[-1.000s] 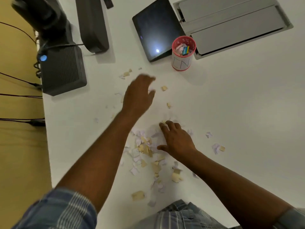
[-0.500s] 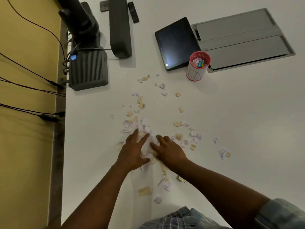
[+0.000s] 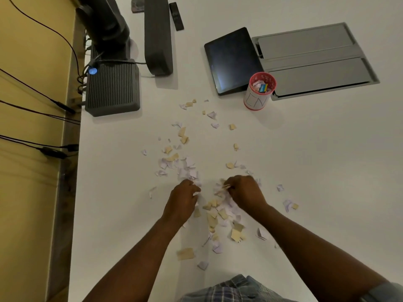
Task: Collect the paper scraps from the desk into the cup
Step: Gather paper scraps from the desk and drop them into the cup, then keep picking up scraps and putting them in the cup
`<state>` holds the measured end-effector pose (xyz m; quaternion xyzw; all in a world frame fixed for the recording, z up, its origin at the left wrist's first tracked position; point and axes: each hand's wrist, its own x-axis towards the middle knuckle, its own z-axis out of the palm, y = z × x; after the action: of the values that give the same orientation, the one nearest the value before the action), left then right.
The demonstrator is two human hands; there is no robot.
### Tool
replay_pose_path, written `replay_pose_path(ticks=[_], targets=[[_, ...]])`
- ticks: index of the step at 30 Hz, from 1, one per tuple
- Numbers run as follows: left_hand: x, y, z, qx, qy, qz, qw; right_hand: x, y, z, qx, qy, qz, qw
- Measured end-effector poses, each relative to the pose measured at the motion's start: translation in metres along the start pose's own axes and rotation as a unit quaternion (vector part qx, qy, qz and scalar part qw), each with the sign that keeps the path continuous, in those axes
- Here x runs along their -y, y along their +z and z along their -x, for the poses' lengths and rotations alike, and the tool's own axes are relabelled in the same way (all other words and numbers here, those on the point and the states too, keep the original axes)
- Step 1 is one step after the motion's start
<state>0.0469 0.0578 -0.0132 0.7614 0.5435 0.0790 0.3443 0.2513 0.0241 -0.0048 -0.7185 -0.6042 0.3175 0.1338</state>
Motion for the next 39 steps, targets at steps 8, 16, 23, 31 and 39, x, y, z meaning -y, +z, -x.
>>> replay_pose_path(ticks=[8,16,23,31,39], targets=[[-0.014,-0.016,-0.04,-0.023,-0.02,0.019,0.999,-0.004,-0.099,-0.044,-0.013,0.105,-0.111,0.988],[-0.018,-0.019,-0.053,-0.02,-0.026,0.028,0.999,-0.013,-0.2,-0.135,-0.119,0.112,-0.19,0.968],[-0.016,-0.017,-0.043,-0.028,-0.035,0.042,0.998,-0.028,-0.219,-0.221,-0.114,0.177,-0.045,0.976],[-0.015,-0.02,-0.041,-0.021,-0.023,0.011,0.999,-0.021,-0.188,-0.257,-0.042,0.121,0.223,0.966],[-0.024,-0.023,-0.051,-0.024,-0.023,0.024,0.999,-0.018,-0.205,-0.257,-0.006,0.087,0.326,0.941]])
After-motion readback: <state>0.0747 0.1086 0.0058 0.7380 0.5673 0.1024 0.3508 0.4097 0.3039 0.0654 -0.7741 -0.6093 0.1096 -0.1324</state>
